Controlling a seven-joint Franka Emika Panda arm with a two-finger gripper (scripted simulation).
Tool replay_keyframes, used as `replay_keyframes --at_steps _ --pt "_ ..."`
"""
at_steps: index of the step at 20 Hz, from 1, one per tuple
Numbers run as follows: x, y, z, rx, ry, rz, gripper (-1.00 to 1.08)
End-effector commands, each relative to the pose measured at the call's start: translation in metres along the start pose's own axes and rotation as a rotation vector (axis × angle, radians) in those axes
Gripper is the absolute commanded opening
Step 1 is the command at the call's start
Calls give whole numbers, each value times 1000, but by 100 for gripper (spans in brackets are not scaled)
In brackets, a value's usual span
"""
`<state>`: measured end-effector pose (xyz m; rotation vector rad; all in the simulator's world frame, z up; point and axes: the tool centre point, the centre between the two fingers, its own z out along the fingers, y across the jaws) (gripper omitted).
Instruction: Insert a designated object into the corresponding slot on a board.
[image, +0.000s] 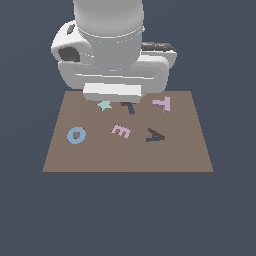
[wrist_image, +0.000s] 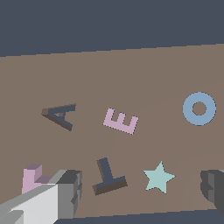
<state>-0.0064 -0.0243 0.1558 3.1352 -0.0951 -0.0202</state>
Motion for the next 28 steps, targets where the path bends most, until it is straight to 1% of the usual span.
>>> replay_keyframes --at_steps 1,6,11,15,23,28 --pt "0 0 0 0 0 0 100" --pt "-4 -5 4 0 1 4 100" --pt "-16 -22 18 1 2 16 100" --pt "-31 -45 36 2 4 32 100" --pt "-63 -100 78 5 9 70 100" --pt "-75 -124 97 6 11 86 100"
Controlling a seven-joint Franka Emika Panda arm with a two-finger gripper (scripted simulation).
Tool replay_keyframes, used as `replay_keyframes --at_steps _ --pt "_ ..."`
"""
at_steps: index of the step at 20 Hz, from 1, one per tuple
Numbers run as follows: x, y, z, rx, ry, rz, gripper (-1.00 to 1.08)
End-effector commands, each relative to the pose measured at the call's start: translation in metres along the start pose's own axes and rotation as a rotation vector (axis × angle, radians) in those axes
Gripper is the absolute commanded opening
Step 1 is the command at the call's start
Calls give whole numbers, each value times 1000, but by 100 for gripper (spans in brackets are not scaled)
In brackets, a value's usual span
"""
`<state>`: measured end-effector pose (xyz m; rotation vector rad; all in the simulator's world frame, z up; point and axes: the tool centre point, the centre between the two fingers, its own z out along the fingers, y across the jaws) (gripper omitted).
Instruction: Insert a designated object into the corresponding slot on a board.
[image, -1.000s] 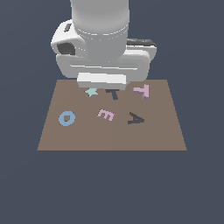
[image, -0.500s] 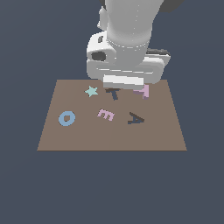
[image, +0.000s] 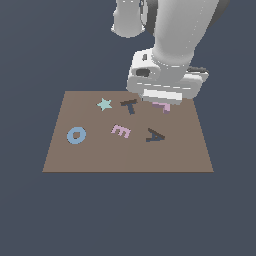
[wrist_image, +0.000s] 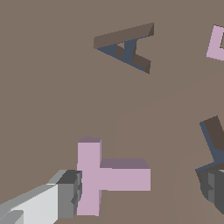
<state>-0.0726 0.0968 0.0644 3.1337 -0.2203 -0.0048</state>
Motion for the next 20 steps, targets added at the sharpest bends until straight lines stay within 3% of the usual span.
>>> replay_keyframes --at_steps 1,20 --pt "-5 -9 7 1 2 8 100" --pt "-9 -18 35 0 3 14 100"
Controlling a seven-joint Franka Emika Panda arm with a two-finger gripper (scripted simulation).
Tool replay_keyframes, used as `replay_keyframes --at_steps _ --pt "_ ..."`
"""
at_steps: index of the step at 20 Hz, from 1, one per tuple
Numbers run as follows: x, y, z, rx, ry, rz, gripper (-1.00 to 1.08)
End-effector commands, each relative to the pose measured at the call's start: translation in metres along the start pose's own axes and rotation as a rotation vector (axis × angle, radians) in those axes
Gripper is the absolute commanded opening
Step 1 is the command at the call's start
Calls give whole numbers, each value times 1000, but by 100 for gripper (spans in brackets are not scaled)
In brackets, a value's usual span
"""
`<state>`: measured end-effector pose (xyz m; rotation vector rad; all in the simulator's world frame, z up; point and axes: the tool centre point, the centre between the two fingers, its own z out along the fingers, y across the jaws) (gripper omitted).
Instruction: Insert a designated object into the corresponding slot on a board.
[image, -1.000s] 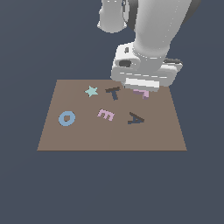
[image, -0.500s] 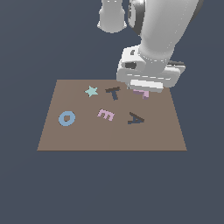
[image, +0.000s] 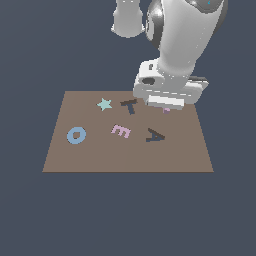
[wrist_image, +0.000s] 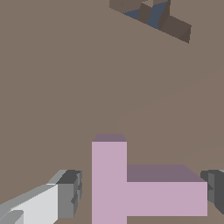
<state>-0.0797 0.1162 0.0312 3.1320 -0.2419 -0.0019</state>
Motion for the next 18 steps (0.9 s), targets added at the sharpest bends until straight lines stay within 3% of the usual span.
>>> replay_keyframes --at_steps 1,18 --pt "0 0 1 0 1 0 -100" --pt "-1 1 0 1 2 -27 -100"
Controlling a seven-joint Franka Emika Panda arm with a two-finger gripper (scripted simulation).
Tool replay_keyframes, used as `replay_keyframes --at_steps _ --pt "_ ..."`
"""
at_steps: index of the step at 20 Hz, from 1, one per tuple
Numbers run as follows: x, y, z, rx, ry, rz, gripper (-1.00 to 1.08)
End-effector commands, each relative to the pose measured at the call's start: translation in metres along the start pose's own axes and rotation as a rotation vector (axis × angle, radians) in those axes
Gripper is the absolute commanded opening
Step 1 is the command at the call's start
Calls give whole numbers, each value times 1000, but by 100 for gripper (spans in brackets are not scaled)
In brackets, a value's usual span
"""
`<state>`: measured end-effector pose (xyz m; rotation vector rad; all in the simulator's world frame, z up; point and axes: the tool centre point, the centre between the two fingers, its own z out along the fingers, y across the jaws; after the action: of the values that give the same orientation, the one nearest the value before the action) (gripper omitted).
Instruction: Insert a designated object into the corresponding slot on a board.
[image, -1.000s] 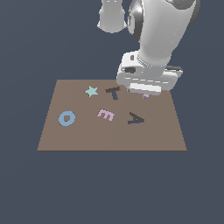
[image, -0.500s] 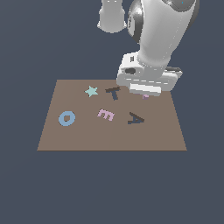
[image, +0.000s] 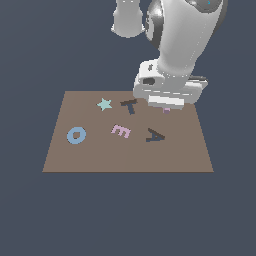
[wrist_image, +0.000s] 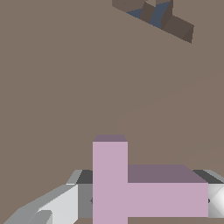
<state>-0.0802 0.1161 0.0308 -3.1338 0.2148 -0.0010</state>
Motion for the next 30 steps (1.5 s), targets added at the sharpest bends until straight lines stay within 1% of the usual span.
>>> replay_keyframes --at_steps 1,7,14,19,30 --pt "-1 1 0 0 0 -19 -100" --pt "-5 5 -1 0 0 -107 -100" --pt "-11 14 -2 0 0 -274 -100" --pt "-16 23 -2 0 0 -434 -100" --pt "-21 50 -5 0 0 -846 -100"
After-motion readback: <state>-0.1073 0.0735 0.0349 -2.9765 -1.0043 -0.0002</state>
